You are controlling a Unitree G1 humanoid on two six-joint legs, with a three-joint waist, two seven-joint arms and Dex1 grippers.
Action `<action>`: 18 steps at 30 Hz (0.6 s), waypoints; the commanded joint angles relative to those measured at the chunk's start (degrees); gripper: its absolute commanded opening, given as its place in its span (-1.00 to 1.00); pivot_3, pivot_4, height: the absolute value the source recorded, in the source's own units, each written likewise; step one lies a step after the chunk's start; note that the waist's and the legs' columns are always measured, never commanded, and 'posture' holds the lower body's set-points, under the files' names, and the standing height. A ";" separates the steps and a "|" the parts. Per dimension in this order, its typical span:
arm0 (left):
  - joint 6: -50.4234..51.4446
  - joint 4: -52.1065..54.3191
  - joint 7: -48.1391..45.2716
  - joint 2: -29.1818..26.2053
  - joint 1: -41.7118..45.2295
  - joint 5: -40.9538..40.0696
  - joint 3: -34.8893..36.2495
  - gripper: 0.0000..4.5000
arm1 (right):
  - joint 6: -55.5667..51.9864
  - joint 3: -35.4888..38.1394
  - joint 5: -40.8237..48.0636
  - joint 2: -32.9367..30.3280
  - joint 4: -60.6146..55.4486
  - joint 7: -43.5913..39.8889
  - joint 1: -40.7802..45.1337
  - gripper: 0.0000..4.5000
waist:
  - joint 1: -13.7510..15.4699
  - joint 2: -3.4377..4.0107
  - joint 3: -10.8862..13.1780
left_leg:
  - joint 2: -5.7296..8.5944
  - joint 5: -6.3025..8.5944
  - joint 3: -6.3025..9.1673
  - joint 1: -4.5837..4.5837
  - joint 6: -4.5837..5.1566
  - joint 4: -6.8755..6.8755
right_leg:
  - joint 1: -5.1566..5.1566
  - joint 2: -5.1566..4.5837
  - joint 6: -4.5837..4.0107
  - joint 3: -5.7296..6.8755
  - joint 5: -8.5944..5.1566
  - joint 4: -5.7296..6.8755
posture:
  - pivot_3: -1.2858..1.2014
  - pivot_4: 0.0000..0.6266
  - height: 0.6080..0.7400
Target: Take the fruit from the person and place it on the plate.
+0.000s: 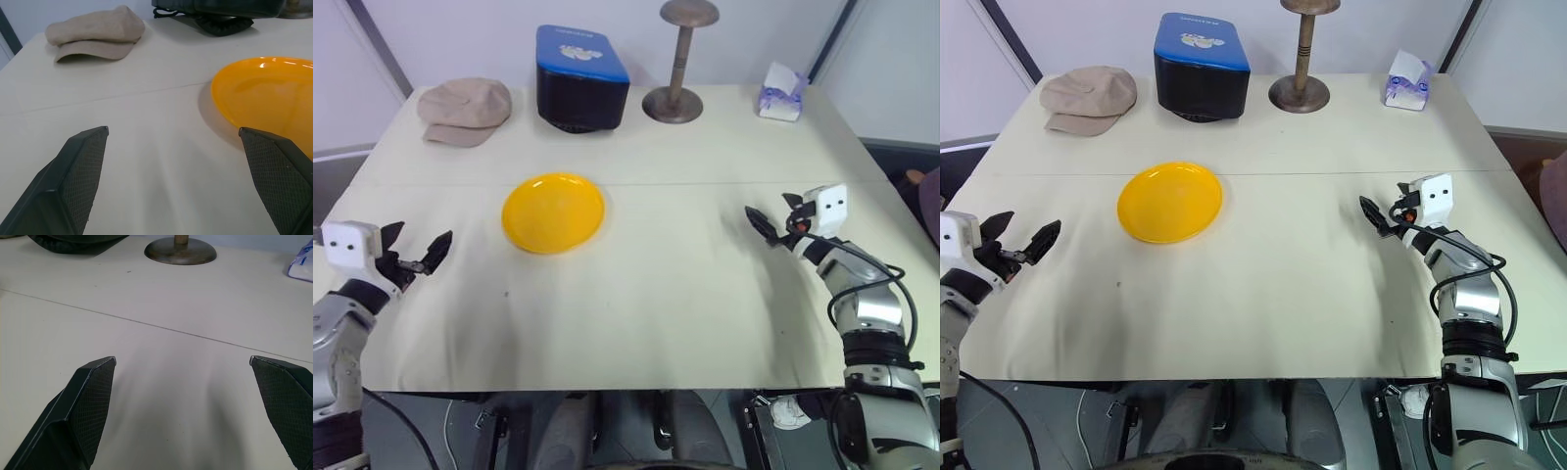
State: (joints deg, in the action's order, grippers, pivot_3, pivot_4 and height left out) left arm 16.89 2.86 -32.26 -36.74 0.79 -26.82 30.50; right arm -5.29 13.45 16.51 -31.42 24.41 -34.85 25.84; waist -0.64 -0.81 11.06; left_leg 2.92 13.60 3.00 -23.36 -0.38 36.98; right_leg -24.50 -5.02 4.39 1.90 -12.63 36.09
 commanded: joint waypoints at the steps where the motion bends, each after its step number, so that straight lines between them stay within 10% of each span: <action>1: -0.97 1.28 0.23 -0.42 0.66 -0.04 0.79 1.00 | 0.88 0.58 0.16 0.11 -1.45 0.29 1.18 0.99 | 0.00 0.00 0.00 | 0.00 0.00 0.00 0.00 0.00 0.00 | 0.00 0.00 0.00 0.00 0.00 0.00 | 0.03 -0.52 1.00; 18: -0.72 1.82 0.31 -0.50 0.18 -0.01 0.91 1.00 | -0.45 0.34 0.15 0.30 -3.81 1.17 0.85 0.99 | 0.01 0.00 0.00 | 0.00 0.00 0.00 0.00 0.00 0.00 | 0.00 0.00 0.00 0.00 0.00 0.00 | 0.03 -0.52 1.00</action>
State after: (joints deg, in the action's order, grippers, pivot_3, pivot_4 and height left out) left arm 16.90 2.86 -32.20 -36.73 0.79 -26.75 30.44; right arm -5.93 13.37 16.49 -30.97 23.29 -33.95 25.83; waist -0.63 -0.81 11.06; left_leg 2.92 13.60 3.00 -23.36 -0.38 36.98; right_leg -24.50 -5.02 4.39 1.90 -12.63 36.09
